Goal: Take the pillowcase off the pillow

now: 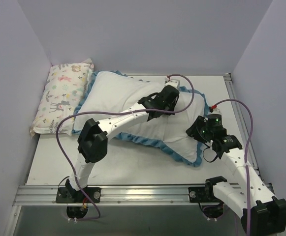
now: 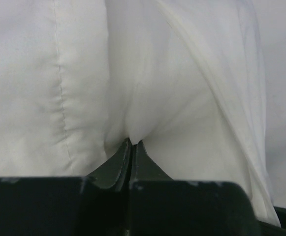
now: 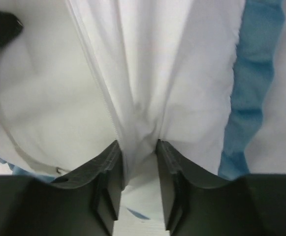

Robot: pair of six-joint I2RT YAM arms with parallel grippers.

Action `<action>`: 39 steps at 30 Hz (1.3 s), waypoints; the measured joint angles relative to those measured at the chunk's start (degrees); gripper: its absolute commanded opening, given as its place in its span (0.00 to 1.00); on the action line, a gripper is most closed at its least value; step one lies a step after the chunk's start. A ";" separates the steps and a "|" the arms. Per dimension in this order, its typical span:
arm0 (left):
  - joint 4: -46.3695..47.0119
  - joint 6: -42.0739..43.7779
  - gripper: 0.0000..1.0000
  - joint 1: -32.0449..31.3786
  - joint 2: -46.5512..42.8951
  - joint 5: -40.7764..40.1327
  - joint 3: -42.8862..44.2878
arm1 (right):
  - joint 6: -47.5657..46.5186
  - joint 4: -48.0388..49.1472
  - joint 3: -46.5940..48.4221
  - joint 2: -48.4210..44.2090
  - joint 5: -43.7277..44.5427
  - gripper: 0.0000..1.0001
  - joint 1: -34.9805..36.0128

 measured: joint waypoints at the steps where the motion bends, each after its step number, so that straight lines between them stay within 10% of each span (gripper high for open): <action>1: -0.28 -0.44 0.00 1.03 0.00 0.46 0.48 | -0.22 -0.26 0.28 0.04 -0.04 0.21 0.00; 5: -1.03 -1.36 0.00 5.55 -0.07 2.19 1.84 | -0.72 -0.04 1.42 1.33 -0.35 0.00 -0.02; 39: -3.63 -3.23 0.00 17.92 -14.43 23.32 -9.16 | 3.69 17.79 -6.08 12.52 -8.20 0.00 -6.73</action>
